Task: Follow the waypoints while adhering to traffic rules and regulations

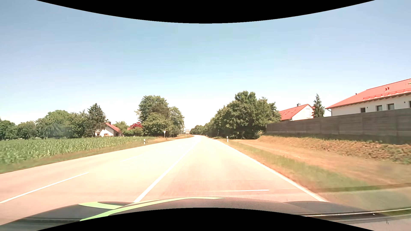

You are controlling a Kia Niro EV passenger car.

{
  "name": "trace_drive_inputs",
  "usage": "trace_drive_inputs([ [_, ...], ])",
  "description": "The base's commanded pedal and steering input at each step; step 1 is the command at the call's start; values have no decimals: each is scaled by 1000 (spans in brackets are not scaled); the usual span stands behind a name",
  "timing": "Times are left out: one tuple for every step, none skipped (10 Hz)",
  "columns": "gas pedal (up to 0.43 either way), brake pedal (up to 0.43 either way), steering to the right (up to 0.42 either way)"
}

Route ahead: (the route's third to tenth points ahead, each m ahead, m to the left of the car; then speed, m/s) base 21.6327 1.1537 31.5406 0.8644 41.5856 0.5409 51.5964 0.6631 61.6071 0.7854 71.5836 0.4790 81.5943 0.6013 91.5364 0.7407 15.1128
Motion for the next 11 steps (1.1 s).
trace_drive_inputs([
  [370, 0, -1],
  [370, 0, -1],
  [370, 0, -1],
  [370, 0, -1],
  [370, 0, -1],
  [370, 0, -1],
  [370, 0, -1],
  [370, 0, -1],
  [370, 0, -1],
  [370, 0, -1],
  [370, 0, -1],
])
